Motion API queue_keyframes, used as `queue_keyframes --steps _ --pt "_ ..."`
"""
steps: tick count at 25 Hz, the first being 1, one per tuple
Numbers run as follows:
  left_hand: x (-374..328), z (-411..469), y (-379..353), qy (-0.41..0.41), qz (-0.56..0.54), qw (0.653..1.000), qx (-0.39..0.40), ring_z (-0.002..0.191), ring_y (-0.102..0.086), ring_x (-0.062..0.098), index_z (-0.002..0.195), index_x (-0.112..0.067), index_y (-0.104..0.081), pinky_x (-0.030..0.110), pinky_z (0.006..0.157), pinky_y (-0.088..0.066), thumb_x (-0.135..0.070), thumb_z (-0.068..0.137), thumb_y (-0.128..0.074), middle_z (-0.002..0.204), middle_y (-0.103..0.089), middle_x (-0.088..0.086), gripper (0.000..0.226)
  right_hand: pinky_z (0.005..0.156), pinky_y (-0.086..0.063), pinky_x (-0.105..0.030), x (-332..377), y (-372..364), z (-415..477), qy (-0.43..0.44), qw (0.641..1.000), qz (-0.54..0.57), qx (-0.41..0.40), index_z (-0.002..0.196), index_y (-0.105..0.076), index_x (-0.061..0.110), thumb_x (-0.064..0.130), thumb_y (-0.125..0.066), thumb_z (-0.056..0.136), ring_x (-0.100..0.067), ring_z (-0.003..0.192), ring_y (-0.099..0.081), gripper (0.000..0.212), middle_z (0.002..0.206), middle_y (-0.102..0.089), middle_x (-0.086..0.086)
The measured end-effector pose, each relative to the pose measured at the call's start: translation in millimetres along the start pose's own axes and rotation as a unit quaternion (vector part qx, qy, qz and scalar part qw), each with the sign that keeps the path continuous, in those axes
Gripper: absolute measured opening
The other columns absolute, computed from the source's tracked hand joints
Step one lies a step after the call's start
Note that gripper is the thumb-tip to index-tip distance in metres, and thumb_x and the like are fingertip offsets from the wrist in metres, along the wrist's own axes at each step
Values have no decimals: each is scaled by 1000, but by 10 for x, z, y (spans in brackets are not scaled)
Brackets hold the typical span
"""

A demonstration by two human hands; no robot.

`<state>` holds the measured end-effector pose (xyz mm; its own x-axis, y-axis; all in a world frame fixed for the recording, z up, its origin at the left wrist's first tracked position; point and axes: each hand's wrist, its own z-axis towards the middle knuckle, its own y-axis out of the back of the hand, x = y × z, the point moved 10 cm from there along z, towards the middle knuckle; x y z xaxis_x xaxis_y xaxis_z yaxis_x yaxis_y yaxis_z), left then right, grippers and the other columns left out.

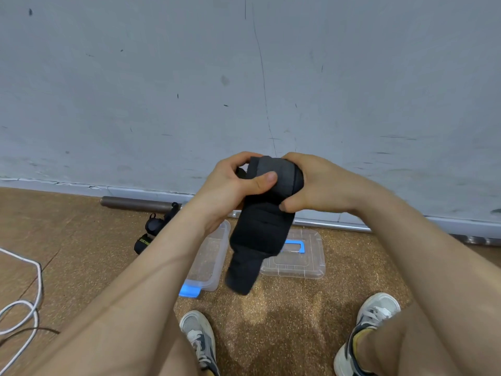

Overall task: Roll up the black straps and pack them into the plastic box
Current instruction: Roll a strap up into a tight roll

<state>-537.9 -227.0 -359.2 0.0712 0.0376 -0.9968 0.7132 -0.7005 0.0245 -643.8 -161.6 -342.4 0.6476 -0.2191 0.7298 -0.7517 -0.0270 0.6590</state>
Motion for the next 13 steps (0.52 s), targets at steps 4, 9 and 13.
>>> queue_keyframes --steps 4,9,13 --pt "-37 -17 -15 -25 22 999 5 86 -69 19 103 -21 -68 32 69 -56 -19 68 -77 91 -71 1 36 42 -33 -20 -109 -117 -51 -52 983 158 82 110 -61 15 16 -77 81 -1 48 -51 33 77 -62 -1" --pt "97 -55 -43 41 -7 999 11 89 -68 23 118 -25 -60 43 75 -59 -36 74 -78 110 -65 7 49 54 -51 -29 -19 -7 17 5 995 104 9 107 -65 12 10 -80 75 -12 64 -63 35 79 -65 -2" --pt "8 -57 -11 28 16 999 -7 81 -70 20 114 -20 -64 36 66 -59 -33 78 -73 103 -68 8 39 72 -57 -35 3 16 31 27 998 40 -30 116 -58 23 14 -81 73 -17 87 -65 50 101 -65 1"
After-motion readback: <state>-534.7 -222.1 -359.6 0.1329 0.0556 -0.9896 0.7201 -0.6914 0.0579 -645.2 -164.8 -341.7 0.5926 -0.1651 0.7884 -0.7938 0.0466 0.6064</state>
